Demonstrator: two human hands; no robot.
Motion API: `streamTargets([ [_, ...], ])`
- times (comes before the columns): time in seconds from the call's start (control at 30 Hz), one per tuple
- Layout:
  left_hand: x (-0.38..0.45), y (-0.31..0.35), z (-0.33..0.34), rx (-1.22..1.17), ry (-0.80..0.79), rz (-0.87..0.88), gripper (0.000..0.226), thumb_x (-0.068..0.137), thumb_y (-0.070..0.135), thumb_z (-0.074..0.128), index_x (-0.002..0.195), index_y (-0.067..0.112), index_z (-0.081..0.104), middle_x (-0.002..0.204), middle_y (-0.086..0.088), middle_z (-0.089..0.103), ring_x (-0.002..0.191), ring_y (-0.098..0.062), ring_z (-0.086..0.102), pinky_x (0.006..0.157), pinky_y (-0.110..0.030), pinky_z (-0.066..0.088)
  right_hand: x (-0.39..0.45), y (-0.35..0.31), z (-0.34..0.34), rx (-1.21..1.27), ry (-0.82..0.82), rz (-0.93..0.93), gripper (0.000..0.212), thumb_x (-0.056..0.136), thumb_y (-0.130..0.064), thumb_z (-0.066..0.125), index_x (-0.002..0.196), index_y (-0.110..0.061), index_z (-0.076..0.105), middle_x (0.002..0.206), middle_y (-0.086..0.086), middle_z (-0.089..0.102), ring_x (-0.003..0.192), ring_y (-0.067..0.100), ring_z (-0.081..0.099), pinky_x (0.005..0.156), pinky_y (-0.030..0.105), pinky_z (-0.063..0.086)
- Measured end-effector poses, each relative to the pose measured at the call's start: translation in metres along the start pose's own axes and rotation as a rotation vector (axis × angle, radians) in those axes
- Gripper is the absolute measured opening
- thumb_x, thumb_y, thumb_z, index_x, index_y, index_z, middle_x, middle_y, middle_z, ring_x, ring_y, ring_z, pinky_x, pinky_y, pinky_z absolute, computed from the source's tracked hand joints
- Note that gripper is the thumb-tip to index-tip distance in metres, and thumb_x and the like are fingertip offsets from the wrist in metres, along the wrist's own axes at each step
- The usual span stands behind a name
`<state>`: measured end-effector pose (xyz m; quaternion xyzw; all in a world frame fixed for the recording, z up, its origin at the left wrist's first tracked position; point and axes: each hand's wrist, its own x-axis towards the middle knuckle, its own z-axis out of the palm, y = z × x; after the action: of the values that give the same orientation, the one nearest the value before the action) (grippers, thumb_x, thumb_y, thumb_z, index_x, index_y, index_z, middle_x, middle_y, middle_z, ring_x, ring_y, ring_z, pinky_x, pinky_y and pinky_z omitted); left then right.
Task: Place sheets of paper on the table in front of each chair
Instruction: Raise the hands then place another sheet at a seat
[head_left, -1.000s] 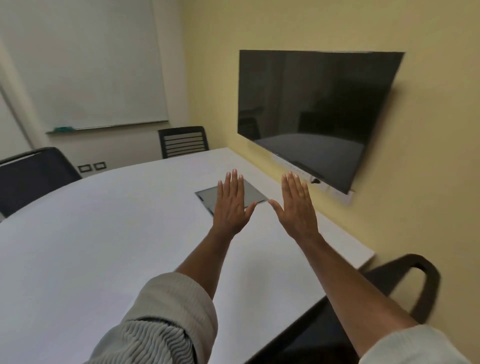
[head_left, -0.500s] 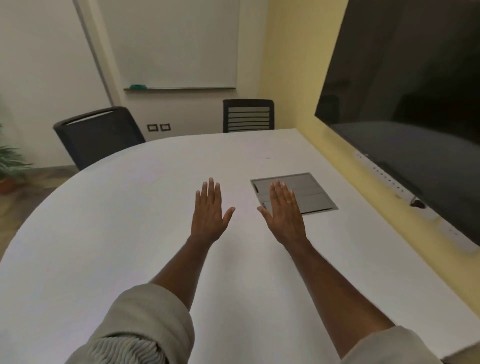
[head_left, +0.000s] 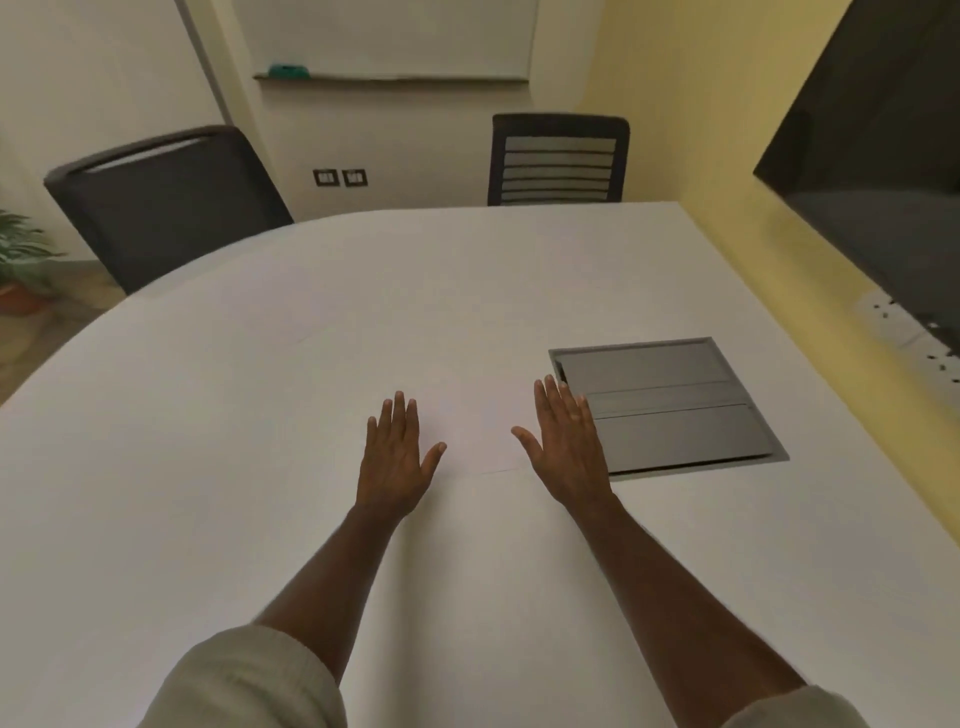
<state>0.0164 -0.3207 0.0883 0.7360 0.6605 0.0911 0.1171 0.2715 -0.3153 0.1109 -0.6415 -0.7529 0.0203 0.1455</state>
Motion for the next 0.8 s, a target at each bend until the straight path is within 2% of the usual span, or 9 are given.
streamTargets([
  [0.07,0.026,-0.012,0.027,0.012,-0.037,-0.024,0.082,0.100,0.060,0.017,0.160,0.006,0.002,0.169,-0.014,-0.006,0.157,-0.031,-0.002,0.127,-0.049,0.004,0.021,0.014,0.032,0.019,-0.004,0.021,0.071,0.102,-0.050,0.044,0.158,-0.010,0.026,0.166,0.011,0.024,0.153,0.028,0.023,0.125,0.049,0.018],
  [0.23,0.082,-0.030,0.083,0.020,-0.042,-0.055,0.103,0.087,0.073,-0.014,0.159,0.004,0.012,0.168,-0.019,0.007,0.156,-0.036,0.008,0.125,-0.055,0.011,0.065,0.054,0.105,0.077,0.025,0.090,0.065,0.099,-0.042,0.057,0.153,-0.011,0.038,0.163,0.013,0.030,0.149,0.030,0.034,0.122,0.051,0.025],
  [0.33,0.097,-0.044,0.105,0.067,-0.035,-0.066,0.097,0.091,0.069,-0.006,0.158,0.003,0.016,0.167,-0.021,0.008,0.155,-0.039,0.011,0.124,-0.059,0.011,0.093,0.078,0.133,0.102,-0.008,0.123,0.059,0.098,-0.041,0.060,0.149,-0.013,0.048,0.164,0.013,0.027,0.150,0.028,0.032,0.124,0.048,0.019],
  [0.43,0.102,-0.056,0.124,0.107,-0.033,-0.029,0.091,0.094,0.068,0.003,0.159,0.004,0.012,0.168,-0.019,0.002,0.156,-0.036,0.004,0.124,-0.059,0.008,0.118,0.099,0.152,0.079,-0.058,0.129,0.062,0.098,-0.049,0.054,0.150,-0.017,0.045,0.167,0.009,0.020,0.154,0.021,0.023,0.126,0.045,0.010],
  [0.53,0.105,-0.060,0.135,0.134,0.003,-0.028,0.087,0.096,0.066,0.010,0.160,0.007,0.010,0.169,-0.015,0.001,0.157,-0.032,0.000,0.125,-0.058,0.005,0.130,0.115,0.167,0.068,-0.148,0.136,0.075,0.097,-0.063,0.039,0.157,-0.018,0.032,0.169,0.004,0.013,0.156,0.013,0.009,0.126,0.040,0.001],
  [0.63,0.105,-0.061,0.140,0.132,0.031,-0.020,0.085,0.097,0.065,0.014,0.160,0.007,0.011,0.169,-0.014,0.002,0.157,-0.031,0.000,0.125,-0.057,0.004,0.131,0.125,0.177,-0.018,-0.163,0.085,0.087,0.094,-0.074,0.022,0.159,-0.016,0.022,0.169,0.001,0.012,0.156,0.013,0.003,0.127,0.043,0.001],
  [0.8,0.105,-0.062,0.141,0.160,0.045,-0.027,0.084,0.098,0.065,0.013,0.160,0.008,0.008,0.169,-0.013,-0.002,0.157,-0.030,-0.003,0.125,-0.057,0.003,0.132,0.132,0.179,-0.045,-0.161,0.031,0.090,0.090,-0.081,0.013,0.159,-0.023,0.023,0.169,-0.002,0.012,0.157,0.014,0.001,0.127,0.045,0.002],
])
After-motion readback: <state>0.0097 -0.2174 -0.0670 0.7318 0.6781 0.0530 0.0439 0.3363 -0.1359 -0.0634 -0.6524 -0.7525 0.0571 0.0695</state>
